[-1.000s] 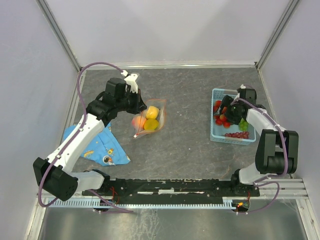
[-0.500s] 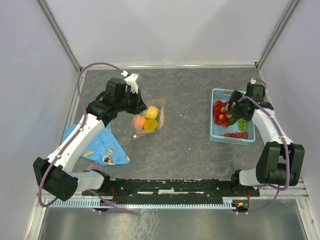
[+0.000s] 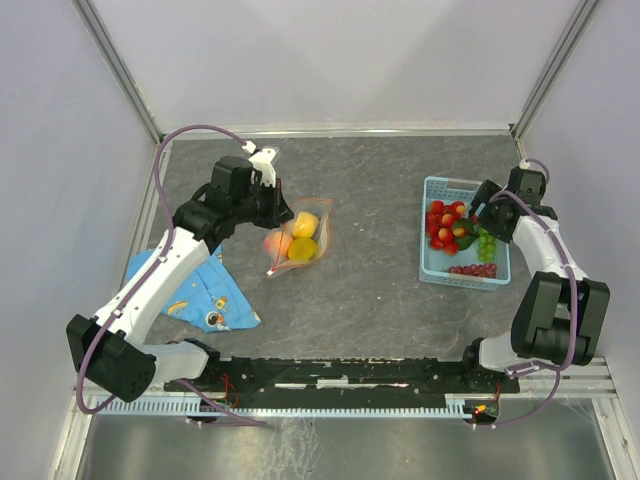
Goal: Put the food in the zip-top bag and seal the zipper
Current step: Pick up the fake fruit from the bin.
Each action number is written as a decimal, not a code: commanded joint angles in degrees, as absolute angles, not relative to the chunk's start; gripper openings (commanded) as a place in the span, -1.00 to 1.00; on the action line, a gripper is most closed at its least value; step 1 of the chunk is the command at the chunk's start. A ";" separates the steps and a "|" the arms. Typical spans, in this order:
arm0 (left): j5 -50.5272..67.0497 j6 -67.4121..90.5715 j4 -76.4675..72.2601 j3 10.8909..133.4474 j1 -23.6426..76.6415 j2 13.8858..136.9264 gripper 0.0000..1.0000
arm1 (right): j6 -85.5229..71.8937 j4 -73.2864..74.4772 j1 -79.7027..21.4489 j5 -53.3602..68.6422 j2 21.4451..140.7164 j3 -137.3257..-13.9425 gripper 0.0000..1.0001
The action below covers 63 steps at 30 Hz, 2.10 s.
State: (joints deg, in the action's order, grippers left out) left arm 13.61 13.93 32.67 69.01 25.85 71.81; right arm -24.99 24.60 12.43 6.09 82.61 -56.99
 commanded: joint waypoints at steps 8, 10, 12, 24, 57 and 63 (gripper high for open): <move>14.26 12.08 30.08 69.41 25.97 69.88 -0.95 | -19.60 22.79 12.82 -4.04 85.82 -57.68 0.48; 14.84 12.13 29.98 69.43 26.06 69.76 -0.95 | -19.03 22.26 12.75 -5.25 86.82 -57.91 0.40; 15.19 12.22 29.93 69.44 25.97 69.83 -0.95 | -18.25 22.08 12.77 -6.16 87.70 -58.25 0.34; 15.25 12.26 29.73 69.26 26.01 69.87 -0.95 | -17.97 17.16 12.78 -9.71 93.87 -57.66 0.11; 16.17 12.65 29.47 69.18 26.01 69.79 -0.95 | -18.48 20.29 12.59 -11.85 85.47 -56.91 -0.47; 16.26 12.66 29.49 69.08 26.01 69.79 -0.95 | -19.52 20.93 12.36 -11.18 83.41 -56.08 -0.44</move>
State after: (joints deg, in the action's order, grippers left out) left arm 14.39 13.93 32.49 68.93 25.85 71.20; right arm -18.35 20.99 12.51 -10.50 85.82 -56.75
